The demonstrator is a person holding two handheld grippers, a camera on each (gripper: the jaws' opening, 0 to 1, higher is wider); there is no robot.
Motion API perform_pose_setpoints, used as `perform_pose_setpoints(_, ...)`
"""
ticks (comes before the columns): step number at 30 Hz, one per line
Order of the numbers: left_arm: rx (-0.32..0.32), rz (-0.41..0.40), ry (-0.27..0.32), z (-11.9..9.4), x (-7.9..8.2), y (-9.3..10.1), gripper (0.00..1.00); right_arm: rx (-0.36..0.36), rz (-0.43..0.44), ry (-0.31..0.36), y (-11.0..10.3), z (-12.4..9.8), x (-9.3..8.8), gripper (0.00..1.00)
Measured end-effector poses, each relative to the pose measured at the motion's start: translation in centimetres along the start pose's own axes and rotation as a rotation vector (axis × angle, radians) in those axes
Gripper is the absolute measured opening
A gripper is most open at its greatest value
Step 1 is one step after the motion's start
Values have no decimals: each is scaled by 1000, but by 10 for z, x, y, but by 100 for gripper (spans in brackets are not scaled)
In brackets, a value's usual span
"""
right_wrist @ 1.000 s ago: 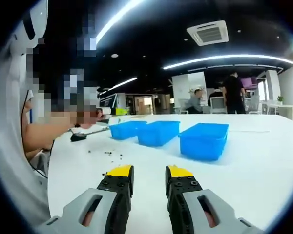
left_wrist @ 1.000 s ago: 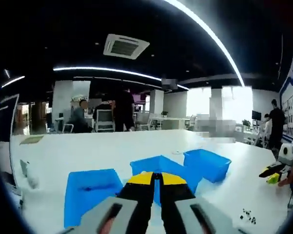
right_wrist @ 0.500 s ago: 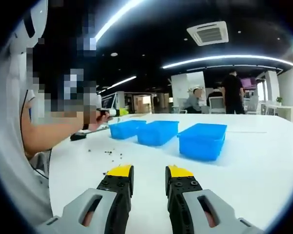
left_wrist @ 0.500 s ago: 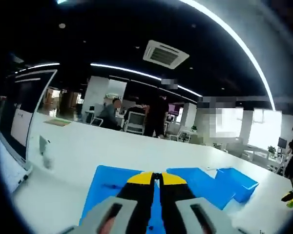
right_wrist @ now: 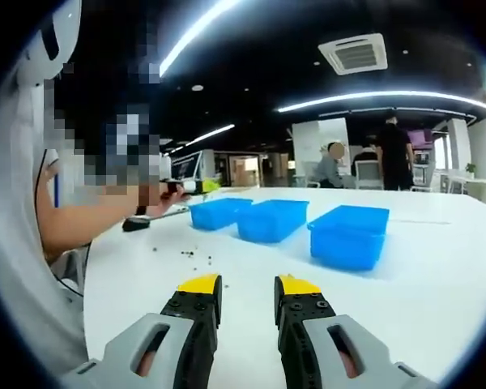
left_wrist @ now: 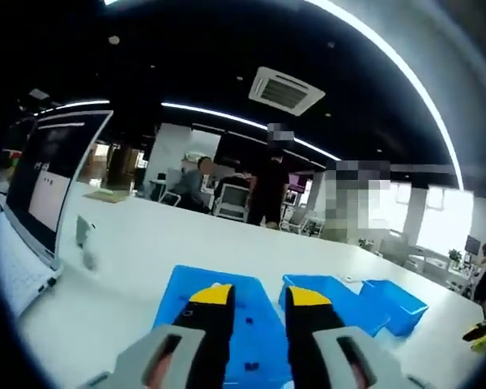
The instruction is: Pick up the resistors one by one and place each resistor into its matching bin, sorting the parts by color and model until every resistor is separated into the correct bin for its type
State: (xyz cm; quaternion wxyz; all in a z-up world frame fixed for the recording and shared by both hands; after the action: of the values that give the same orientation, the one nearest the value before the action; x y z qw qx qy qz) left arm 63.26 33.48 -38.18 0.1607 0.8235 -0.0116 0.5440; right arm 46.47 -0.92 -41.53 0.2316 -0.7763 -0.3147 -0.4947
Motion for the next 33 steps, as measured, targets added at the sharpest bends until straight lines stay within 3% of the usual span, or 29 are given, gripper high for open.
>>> perform_pose_setpoints(7,-21,39,8,-11,9,5,22,14,-7,-6,-5,3,-2,28)
perform_pose_setpoints(11,-69,162,-44,-18,10,18,18,10,-6,-2,-5,-1,-2,28)
perform_pose_setpoints(16,-75,293,-97,-24,12,29,18,-5,0,1,0,-6,-5,28)
perform_pose_setpoints(20,-77,352,-149,-27,17,36,22,-19,13,9,3,-10,-6,28)
perform_pose_setpoints(23,-135,490,-204,-28,16,54,20,-29,10,10,3,-13,-6,28)
perform_pose_setpoints(30,-311,901,-462,-42,-27,96,19,-48,28,23,6,-20,-10,28)
perform_pose_setpoints(31,-376,972,-550,-51,-44,103,19,-48,31,21,6,-20,-12,28)
perform_pose_setpoints(33,-432,1032,-712,-66,-70,105,19,-45,34,17,5,-19,-14,28)
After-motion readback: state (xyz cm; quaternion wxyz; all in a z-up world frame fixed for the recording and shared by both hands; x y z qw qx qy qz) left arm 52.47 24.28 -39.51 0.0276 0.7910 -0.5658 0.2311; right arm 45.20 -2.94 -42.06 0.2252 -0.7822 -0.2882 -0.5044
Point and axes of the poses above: the point that each gripper's makers call its tool centre point, and the gripper's own axes: z roughly forward along the fingers, y roughly to its right, x roughly out of its top, the point moved 2 cm from there along -z, roughly backward along the fingers, and after that the axes turned 15 degrees about -y, right-handed, at the moved point
